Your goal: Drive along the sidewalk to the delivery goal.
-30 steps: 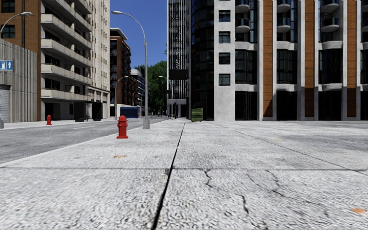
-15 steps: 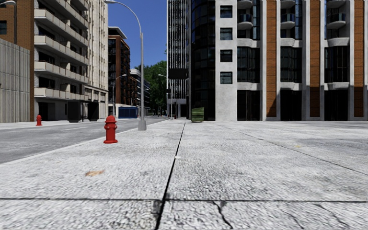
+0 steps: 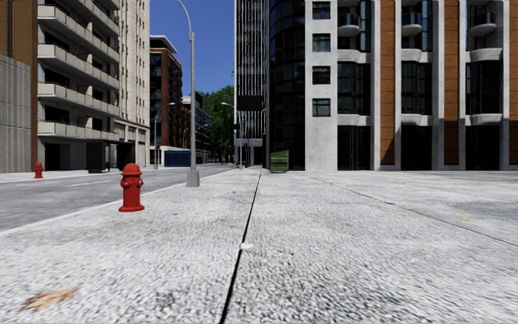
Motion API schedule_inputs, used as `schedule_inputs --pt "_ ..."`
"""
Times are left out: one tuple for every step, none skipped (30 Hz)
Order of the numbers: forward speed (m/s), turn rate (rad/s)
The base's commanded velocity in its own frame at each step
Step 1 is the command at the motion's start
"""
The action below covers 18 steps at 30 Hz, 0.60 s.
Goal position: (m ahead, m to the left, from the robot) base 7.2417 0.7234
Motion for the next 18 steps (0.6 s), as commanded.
schedule_inputs --pt "2.0 0.0" --pt "2.0 0.0" --pt "2.0 0.0" --pt "2.0 0.0" --pt "2.0 0.0" --pt "2.0 0.0" --pt "2.0 0.12" --pt "2.0 0.12" --pt "2.0 0.29" --pt "2.0 0.34" --pt "2.0 0.35" --pt "2.0 0.33" --pt "2.0 0.33" --pt "2.0 0.18" --pt "2.0 0.0" --pt "2.0 0.0" --pt "2.0 0.0" --pt "2.0 0.0"
